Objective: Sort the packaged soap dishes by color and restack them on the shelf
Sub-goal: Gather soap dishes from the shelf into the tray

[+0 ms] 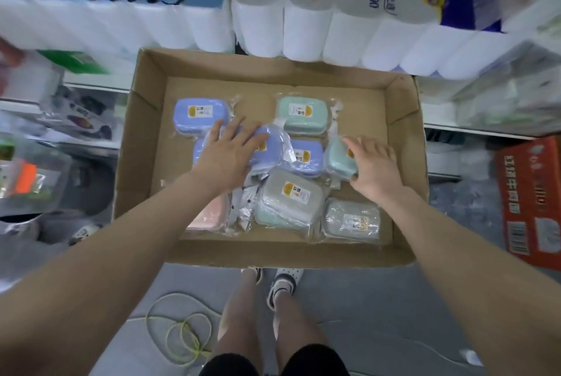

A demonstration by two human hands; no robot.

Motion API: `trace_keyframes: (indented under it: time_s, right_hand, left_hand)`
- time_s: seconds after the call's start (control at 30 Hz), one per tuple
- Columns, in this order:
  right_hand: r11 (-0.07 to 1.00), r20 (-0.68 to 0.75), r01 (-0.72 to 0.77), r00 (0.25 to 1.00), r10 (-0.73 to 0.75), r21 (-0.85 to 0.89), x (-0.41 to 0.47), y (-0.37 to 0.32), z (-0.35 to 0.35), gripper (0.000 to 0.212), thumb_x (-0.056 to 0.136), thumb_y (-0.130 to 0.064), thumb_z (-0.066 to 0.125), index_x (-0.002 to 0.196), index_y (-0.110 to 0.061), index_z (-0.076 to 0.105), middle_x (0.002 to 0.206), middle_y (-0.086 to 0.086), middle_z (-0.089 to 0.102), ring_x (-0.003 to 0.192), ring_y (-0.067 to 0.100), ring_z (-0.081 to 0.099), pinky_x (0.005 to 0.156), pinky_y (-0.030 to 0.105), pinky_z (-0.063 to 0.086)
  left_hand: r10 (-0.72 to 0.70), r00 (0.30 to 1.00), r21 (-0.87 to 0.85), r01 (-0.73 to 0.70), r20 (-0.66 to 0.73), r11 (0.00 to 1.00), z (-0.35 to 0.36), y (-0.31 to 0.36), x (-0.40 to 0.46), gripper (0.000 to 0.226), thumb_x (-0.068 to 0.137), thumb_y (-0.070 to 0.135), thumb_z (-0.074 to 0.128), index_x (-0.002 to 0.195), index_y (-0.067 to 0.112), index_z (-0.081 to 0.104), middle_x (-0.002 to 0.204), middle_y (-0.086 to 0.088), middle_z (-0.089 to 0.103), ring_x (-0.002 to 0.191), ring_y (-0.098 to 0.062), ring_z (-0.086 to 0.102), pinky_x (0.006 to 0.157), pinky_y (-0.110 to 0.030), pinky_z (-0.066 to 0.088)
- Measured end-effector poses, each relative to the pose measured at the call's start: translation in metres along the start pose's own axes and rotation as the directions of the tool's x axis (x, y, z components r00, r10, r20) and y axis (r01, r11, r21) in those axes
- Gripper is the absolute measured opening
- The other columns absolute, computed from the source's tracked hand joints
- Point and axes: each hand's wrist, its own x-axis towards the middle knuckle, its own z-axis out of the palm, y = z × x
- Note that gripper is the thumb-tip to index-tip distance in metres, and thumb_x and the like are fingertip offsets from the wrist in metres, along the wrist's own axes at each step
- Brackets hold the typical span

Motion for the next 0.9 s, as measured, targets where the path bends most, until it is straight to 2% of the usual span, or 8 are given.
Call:
trace_keyframes:
  time_s: [0.13,0.23,0.33,0.43,0.57,0.7,0.77,0.9]
  right_hand:
    - [0.999,0.037,0.046,0.998,-0.045,-0.028,0.002,-0.006,-0.011,0.085,0.079,-0.027,0.075,0.148,-0.029,0.025,0.147,0.006,0.035,0.136,0.031,0.035,0.112,0.052,0.027]
    - [0.991,-0.045,0.126,0.991,-0.128,-0.041,-0.005,-0.018,-0.038,0.077,0.083,-0.025,0.072,0.147,-0.023,0.03,0.145,0.008,0.04,0.134,0.029,0.039,0.111,0.046,0.029]
    - [0.974,-0.143,0.208,0.965,-0.22,-0.093,-0.014,-0.03,-0.078,0.075,0.081,-0.023,0.072,0.147,-0.017,0.036,0.141,0.011,0.047,0.129,0.03,0.046,0.109,0.043,0.034]
    - [0.95,-0.278,0.271,0.91,-0.306,-0.156,-0.02,-0.041,-0.128,0.069,0.079,-0.023,0.073,0.142,-0.014,0.046,0.128,0.013,0.057,0.114,0.033,0.057,0.096,0.044,0.046]
    - [0.906,-0.459,0.354,0.781,-0.424,-0.233,-0.022,-0.056,-0.206,0.054,0.089,-0.028,0.057,0.14,-0.013,0.049,0.129,0.013,0.056,0.114,0.033,0.055,0.094,0.045,0.046]
    - [0.852,-0.675,0.402,0.527,-0.516,-0.337,-0.021,-0.066,-0.286,0.044,0.087,-0.02,0.062,0.13,-0.01,0.057,0.116,0.013,0.061,0.1,0.033,0.056,0.081,0.043,0.046]
    - [0.844,-0.708,0.367,0.466,-0.531,-0.392,-0.014,-0.067,-0.324,0.045,0.086,-0.017,0.063,0.13,-0.008,0.057,0.115,0.015,0.06,0.098,0.035,0.055,0.081,0.044,0.046]
    - [0.917,-0.701,0.211,0.593,-0.395,-0.338,0.015,-0.076,-0.375,0.058,0.087,-0.026,0.065,0.138,-0.006,0.047,0.134,0.02,0.051,0.118,0.039,0.05,0.095,0.048,0.042]
  left_hand:
    - [0.013,0.998,0.036,-0.015,0.055,0.999,-0.007,0.0,0.003,0.071,0.092,0.035,0.056,0.152,0.028,0.017,0.162,0.002,0.006,0.149,-0.027,-0.004,0.119,-0.054,-0.002]
    - [0.0,0.995,0.015,-0.001,0.101,1.0,-0.02,-0.002,0.0,0.073,0.092,0.04,0.058,0.152,0.026,0.018,0.162,-0.003,0.006,0.149,-0.027,-0.002,0.119,-0.053,0.0]
    - [0.012,0.999,-0.085,-0.007,0.049,0.996,-0.046,-0.003,-0.009,0.068,0.088,0.031,0.065,0.147,0.017,0.034,0.157,-0.013,0.024,0.146,-0.034,0.019,0.119,-0.049,0.016]
    - [0.013,0.996,-0.179,-0.029,-0.09,0.983,-0.088,-0.004,-0.017,0.056,0.083,0.018,0.071,0.135,0.009,0.053,0.142,-0.016,0.048,0.132,-0.036,0.045,0.106,-0.044,0.037]
    - [0.001,0.952,-0.164,-0.054,-0.306,0.985,-0.159,-0.012,-0.024,0.037,0.091,0.022,0.06,0.127,0.019,0.06,0.127,-0.003,0.06,0.114,-0.026,0.057,0.085,-0.037,0.05]
    - [0.028,0.802,-0.128,-0.129,-0.597,0.983,-0.232,-0.028,-0.017,0.028,0.086,0.013,0.058,0.112,0.018,0.068,0.109,0.0,0.068,0.099,-0.027,0.063,0.069,-0.036,0.055]
    - [0.016,0.735,-0.138,-0.148,-0.677,0.979,-0.268,-0.036,-0.008,0.032,0.086,0.014,0.052,0.114,0.018,0.066,0.113,-0.001,0.066,0.102,-0.028,0.061,0.069,-0.038,0.055]
    - [0.001,0.671,-0.127,-0.141,-0.742,0.982,-0.324,-0.06,0.022,0.041,0.087,0.01,0.059,0.128,0.016,0.058,0.128,-0.005,0.058,0.114,-0.029,0.053,0.084,-0.043,0.051]
